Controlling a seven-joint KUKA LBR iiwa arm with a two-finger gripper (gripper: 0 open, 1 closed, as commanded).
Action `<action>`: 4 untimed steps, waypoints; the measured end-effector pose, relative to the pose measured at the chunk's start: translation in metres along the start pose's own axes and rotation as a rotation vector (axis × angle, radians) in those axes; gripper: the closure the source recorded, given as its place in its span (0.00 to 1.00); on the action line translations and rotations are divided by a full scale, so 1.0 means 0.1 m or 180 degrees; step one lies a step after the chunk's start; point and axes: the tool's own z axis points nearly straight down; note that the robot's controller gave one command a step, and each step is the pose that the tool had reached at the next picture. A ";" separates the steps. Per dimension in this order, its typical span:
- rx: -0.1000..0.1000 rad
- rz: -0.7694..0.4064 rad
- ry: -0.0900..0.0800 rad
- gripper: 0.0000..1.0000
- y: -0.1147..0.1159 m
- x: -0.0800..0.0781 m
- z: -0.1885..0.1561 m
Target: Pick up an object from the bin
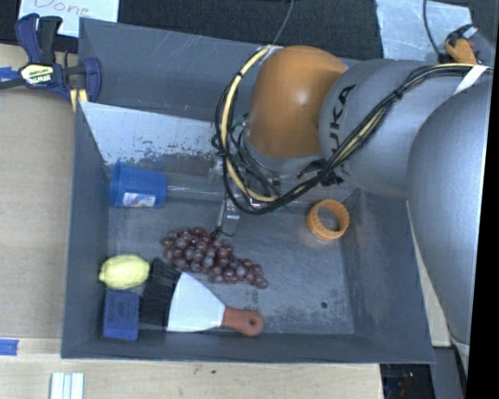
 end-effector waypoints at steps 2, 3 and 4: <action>0.0002 -0.0614 0.0002 0.00 0.05 0.43 0.46; 0.0002 -0.0911 -0.0029 1.00 0.19 0.45 0.48; 0.0002 -0.0909 -0.0028 1.00 0.19 0.45 0.48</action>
Offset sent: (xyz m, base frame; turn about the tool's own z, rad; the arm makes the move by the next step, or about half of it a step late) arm -0.0432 0.0053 -0.0462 -0.1933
